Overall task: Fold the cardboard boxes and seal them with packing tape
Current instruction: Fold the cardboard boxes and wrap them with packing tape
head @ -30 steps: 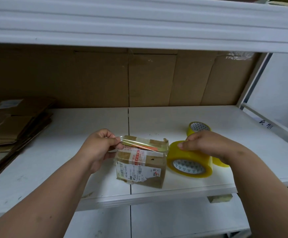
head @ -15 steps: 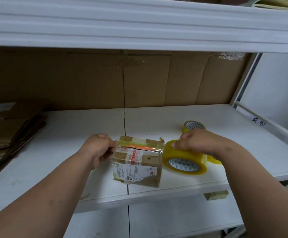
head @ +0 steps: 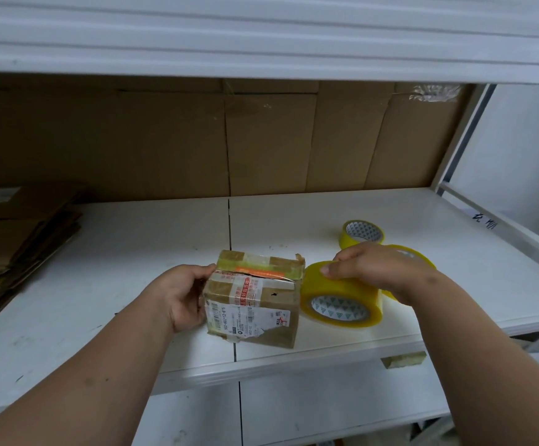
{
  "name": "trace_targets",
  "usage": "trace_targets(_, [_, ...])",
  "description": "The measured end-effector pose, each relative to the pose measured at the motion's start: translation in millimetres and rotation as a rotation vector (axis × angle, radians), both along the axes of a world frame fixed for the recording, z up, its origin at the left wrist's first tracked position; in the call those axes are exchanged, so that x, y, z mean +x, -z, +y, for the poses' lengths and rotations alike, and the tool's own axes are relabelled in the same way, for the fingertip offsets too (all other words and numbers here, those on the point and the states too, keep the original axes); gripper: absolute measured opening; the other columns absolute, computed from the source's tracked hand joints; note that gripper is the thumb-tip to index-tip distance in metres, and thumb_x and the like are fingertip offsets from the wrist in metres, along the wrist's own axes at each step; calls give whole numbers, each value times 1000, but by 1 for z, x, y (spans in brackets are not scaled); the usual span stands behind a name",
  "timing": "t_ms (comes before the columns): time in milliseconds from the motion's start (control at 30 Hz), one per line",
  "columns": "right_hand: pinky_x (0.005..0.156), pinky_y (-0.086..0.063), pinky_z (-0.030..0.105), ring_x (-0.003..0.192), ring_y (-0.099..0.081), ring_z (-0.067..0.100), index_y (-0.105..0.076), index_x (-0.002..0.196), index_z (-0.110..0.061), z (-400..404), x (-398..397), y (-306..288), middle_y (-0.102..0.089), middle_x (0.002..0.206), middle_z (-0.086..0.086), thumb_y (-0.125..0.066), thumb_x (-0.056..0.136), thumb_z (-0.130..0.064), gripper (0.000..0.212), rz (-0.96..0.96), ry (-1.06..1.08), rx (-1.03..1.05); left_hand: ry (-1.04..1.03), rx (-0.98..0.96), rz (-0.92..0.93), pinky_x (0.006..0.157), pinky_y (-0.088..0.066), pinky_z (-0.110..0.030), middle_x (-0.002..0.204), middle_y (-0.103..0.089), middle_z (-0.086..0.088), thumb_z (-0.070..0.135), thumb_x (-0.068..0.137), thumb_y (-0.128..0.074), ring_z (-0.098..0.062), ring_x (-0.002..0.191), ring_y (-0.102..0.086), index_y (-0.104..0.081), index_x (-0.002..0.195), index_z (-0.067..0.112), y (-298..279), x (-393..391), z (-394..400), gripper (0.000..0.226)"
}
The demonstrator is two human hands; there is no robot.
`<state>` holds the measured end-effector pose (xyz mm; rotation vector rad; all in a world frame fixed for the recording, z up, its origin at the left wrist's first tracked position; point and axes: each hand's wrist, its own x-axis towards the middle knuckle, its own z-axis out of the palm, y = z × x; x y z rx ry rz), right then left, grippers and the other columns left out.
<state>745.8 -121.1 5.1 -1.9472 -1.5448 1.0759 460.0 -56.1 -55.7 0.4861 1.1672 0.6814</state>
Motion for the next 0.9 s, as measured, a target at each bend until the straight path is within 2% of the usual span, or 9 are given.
trace_targets(100, [90,-52,43,94,-68,29,-73,75,-18,2,4,4,-73,86,4,-77,81,-40,23,61,-12,-9,-89,145,120,80,-55,-44,82,-73,-13,14,96,-58,-30,76,-69,-61,84,11,4,8,2,13])
trace_targets(200, [84,-51,40,91,-68,28,-70,69,-20,3,7,9,-71,82,2,-76,82,-40,24,98,-25,-9,-207,516,489,63,-51,-34,67,-69,-6,14,91,-69,-22,63,-65,-58,75,12,13,10,3,19])
trace_targets(300, [83,-51,39,91,-68,27,-70,67,-21,4,8,11,-71,82,2,-76,82,-40,24,111,-43,-10,-101,745,767,72,-55,-37,62,-71,0,25,91,-70,-22,66,-68,-69,69,12,12,5,1,25])
trace_targets(467, [83,-53,42,90,-68,28,-71,76,-16,7,12,14,-72,88,9,-73,83,-44,29,97,-70,11,74,725,930,65,-50,-31,64,-72,1,48,98,-52,-19,72,-68,-74,72,14,-9,8,-7,48])
trace_targets(633, [77,-49,39,81,-66,25,-67,77,-13,8,8,16,-70,80,7,-71,84,-47,35,140,-102,27,252,669,844,57,-41,-24,71,-73,14,36,89,-71,-5,76,-65,-74,87,20,-21,11,-7,16])
trace_targets(700, [84,-54,42,87,-71,27,-70,85,-8,8,2,17,-75,87,7,-69,84,-51,43,165,-92,29,201,672,822,62,-44,-26,80,-76,7,27,91,-69,-9,83,-66,-74,92,20,-23,15,0,9])
trace_targets(767, [89,-56,45,89,-72,26,-72,91,-10,6,-9,19,-76,90,7,-65,86,-56,46,167,-84,39,182,699,885,82,-50,-29,115,-73,-3,24,95,-65,-18,103,-65,-72,112,17,-25,20,13,20])
trace_targets(833, [91,-56,48,91,-71,27,-71,92,-11,5,-22,25,-75,92,8,-59,90,-57,47,184,-88,45,272,711,1089,103,-43,-34,142,-55,-8,30,99,-57,-26,126,-54,-52,142,16,-27,24,30,45])
trace_targets(900, [93,-54,48,95,-70,28,-68,94,-12,3,-33,32,-74,97,9,-53,93,-58,49,200,-97,46,431,747,1459,104,-40,-36,143,-51,-7,39,102,-46,-29,128,-47,-48,144,25,-30,30,40,45])
